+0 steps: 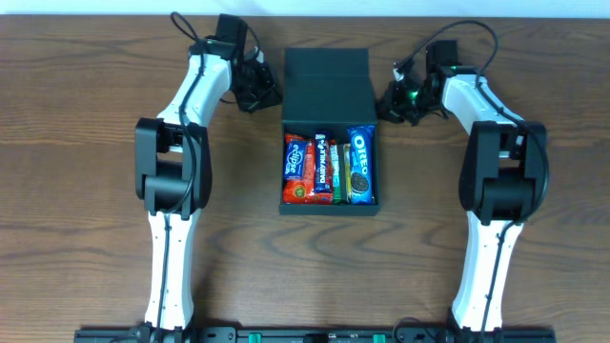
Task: Pack container
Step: 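Move both grippers to the box lid's top corners, then lift the lid with both grippers and fold it down over the box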
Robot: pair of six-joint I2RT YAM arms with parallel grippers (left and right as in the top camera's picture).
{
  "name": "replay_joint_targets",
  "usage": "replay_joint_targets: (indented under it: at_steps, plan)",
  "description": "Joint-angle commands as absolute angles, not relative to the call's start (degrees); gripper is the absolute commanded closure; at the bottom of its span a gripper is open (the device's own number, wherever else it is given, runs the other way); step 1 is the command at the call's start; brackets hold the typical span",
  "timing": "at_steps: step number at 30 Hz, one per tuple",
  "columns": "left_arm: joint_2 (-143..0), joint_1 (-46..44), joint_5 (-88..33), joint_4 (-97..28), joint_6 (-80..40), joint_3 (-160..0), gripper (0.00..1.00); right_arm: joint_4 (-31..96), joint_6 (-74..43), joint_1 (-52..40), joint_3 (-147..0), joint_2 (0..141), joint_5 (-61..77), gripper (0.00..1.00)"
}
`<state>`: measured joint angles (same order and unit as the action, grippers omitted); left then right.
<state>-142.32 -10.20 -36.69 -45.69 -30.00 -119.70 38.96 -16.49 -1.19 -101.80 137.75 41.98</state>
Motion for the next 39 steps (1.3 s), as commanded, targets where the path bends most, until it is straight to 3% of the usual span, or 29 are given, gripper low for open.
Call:
replay_joint_targets:
  at_steps: [1,18,29,39]
  plan:
    - [-143.15,-10.24,-37.71,-45.60,-30.35,-120.16,0.94,38.28,-18.26,-2.13,-101.56,139.04,44.21,0.99]
    - [-143.13,-9.08,-41.45,-44.84,-25.32,-120.18,0.94,29.93,-10.35,-1.52,-101.69,138.85,65.12,0.99]
    - [-142.91,-7.22,-53.93,-39.00,-21.10,-121.54,0.94,29.10,-4.97,-0.99,-101.86,131.44,66.11,0.99]
    - [-138.72,-7.11,-53.41,-45.69,-11.51,-128.29,0.94,29.65,-3.49,-1.15,-101.89,124.29,62.70,0.99]
